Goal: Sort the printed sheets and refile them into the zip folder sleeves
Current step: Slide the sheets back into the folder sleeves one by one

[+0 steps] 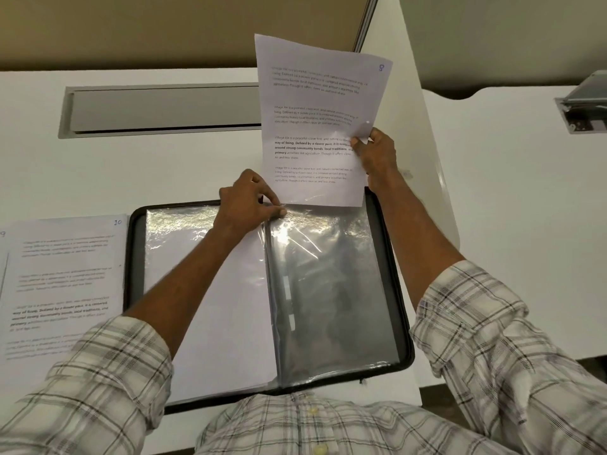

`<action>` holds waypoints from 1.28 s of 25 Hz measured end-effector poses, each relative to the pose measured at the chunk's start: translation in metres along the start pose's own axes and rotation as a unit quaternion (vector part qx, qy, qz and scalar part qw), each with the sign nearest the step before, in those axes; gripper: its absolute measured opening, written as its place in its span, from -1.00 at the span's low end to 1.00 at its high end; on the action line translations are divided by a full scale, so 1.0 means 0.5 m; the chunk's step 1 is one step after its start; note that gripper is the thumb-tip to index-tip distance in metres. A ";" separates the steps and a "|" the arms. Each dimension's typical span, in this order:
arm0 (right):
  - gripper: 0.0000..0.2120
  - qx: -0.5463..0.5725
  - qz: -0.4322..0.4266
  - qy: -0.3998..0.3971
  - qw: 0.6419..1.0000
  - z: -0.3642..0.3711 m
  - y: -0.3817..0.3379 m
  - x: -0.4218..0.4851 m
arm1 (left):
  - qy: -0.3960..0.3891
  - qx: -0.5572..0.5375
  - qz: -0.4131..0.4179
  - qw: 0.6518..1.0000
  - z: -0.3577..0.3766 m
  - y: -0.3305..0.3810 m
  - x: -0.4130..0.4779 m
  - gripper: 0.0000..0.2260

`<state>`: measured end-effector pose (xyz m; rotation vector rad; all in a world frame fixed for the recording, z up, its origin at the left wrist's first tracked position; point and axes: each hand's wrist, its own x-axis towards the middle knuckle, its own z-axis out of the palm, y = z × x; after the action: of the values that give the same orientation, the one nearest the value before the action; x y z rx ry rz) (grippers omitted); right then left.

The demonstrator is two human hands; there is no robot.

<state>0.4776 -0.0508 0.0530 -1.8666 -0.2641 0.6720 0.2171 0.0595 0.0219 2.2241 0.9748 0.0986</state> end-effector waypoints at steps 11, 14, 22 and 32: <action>-0.66 -0.074 -0.030 -0.016 0.997 -0.011 -0.013 -0.001 | -0.024 -0.144 0.050 0.988 0.003 -0.039 0.010 -0.67; -0.68 -0.053 -0.013 -0.021 0.998 -0.011 -0.011 -0.004 | -0.044 -0.125 0.059 0.989 0.006 -0.049 0.021 -0.70; -0.66 -0.067 0.011 -0.054 0.996 -0.016 -0.008 0.007 | -0.017 -0.131 0.034 0.991 -0.002 -0.033 0.010 -0.60; -0.74 -0.149 -0.007 -0.010 0.989 0.000 0.002 0.016 | -0.073 -0.121 0.019 0.990 -0.004 -0.041 0.036 -0.13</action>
<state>0.4839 -0.0473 0.0497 -2.1409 -0.4083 0.6709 0.2165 0.0825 0.0072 1.9986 0.7961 0.0666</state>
